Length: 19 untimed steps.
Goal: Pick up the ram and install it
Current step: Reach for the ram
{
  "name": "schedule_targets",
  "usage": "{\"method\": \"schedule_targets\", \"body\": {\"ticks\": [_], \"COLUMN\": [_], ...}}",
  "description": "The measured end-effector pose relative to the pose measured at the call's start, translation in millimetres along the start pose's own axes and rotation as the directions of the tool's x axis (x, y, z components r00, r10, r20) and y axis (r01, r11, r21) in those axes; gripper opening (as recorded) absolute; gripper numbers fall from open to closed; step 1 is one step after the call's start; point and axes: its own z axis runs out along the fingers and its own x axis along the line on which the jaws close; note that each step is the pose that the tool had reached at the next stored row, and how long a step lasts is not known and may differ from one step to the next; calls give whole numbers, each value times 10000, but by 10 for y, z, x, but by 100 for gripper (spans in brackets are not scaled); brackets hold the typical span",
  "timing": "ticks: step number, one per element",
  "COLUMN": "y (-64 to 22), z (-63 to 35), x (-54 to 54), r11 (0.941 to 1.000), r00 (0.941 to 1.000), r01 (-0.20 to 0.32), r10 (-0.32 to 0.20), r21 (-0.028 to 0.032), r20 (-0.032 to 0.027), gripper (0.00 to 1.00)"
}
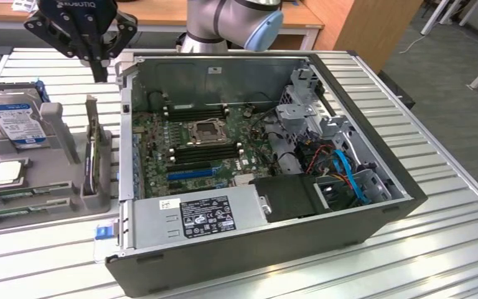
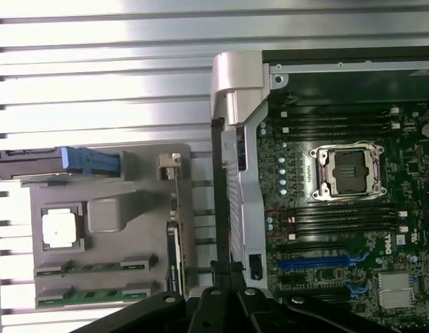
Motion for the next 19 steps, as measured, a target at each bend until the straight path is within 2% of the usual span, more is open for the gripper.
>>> {"method": "schedule_targets", "body": {"ticks": [19], "y": [-31], "z": [-7], "x": [417], "r11": [10000], "r00": [10000], "r01": [0], "r10": [0], "r21": [0], "r20": [-1], "gripper": [10]}}
